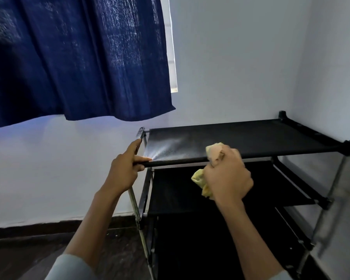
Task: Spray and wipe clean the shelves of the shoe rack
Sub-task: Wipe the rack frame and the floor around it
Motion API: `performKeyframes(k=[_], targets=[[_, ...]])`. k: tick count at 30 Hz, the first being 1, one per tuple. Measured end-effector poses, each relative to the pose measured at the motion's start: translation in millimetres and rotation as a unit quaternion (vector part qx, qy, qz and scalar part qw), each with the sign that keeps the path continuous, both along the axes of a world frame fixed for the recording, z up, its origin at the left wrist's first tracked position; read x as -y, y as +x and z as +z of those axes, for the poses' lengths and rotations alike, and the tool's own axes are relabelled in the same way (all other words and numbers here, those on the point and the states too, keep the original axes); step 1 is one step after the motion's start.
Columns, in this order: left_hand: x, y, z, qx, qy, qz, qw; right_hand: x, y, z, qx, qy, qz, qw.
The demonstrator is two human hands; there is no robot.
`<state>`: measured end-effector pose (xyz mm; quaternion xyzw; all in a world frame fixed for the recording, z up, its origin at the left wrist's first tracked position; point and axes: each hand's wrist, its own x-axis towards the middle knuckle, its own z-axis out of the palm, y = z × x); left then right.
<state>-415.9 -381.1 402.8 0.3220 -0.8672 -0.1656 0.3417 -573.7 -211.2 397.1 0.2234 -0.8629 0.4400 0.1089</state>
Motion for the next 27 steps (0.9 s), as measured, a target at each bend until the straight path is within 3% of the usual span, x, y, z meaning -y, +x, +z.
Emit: performKeyframes(k=[2, 6, 8, 14, 20, 27], targets=[[-1, 0, 0, -0.008, -0.003, -0.004, 1.000, 20, 28, 6, -0.010, 0.030, 0.041, 0.999], [2, 4, 1, -0.018, 0.007, 0.002, 1.000, 73, 96, 14, -0.046, 0.086, 0.223, 0.970], [4, 6, 0, -0.029, 0.006, 0.005, 1.000, 81, 105, 14, -0.057, 0.088, 0.250, 0.963], [1, 2, -4, -0.031, -0.008, -0.009, 0.999, 40, 48, -7, -0.099, 0.029, 0.195, 0.975], [-4, 2, -6, -0.032, -0.038, -0.024, 0.998, -37, -50, -12, -0.040, 0.019, -0.006, 0.999], [-6, 1, -4, -0.033, -0.037, 0.000, 0.999, -13, -18, 4, -0.050, 0.038, 0.018, 0.998]])
